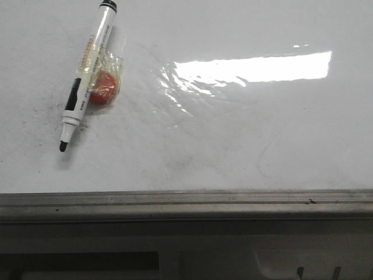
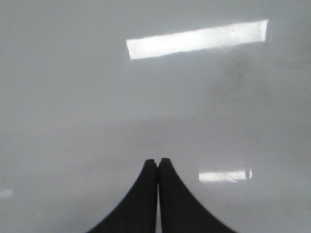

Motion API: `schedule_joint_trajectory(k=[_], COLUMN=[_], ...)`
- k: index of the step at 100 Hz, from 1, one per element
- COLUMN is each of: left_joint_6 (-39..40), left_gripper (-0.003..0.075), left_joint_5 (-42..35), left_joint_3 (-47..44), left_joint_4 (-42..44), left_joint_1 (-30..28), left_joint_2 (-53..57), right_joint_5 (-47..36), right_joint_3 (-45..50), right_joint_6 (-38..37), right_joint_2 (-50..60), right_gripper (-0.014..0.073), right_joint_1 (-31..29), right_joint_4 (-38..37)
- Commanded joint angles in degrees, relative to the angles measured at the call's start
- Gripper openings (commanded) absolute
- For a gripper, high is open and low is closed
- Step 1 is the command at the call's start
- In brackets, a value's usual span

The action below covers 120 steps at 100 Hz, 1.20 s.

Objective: Write number 8 on whiteboard

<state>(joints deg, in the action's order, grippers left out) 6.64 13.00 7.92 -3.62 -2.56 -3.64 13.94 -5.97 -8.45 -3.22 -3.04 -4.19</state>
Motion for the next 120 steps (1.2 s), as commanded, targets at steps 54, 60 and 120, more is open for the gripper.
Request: schedule_joint_trajectory(k=[54, 60, 120], left_joint_6=[0.19, 0.19, 0.19], left_gripper=[0.0459, 0.0459, 0.0459], left_joint_5=[-17.41, -20.03, -43.67], left_joint_3=[5.14, 5.14, 5.14], left_joint_4=[5.28, 5.97, 6.7], left_joint_1=[8.61, 11.36, 38.58], left_joint_2=[-11.28, -12.85, -42.16], right_joint_5=[2.16, 1.93, 1.84], right_joint_3=[-7.66, -7.66, -7.66], right_joint_6=[0.7, 0.7, 0.7], right_joint_2=[-13.06, -13.06, -13.06], right_gripper=[-0.0063, -0.0063, -0.0063], right_joint_1=[0.03, 0.03, 0.03], right_joint_4=[0.68, 0.68, 0.68])
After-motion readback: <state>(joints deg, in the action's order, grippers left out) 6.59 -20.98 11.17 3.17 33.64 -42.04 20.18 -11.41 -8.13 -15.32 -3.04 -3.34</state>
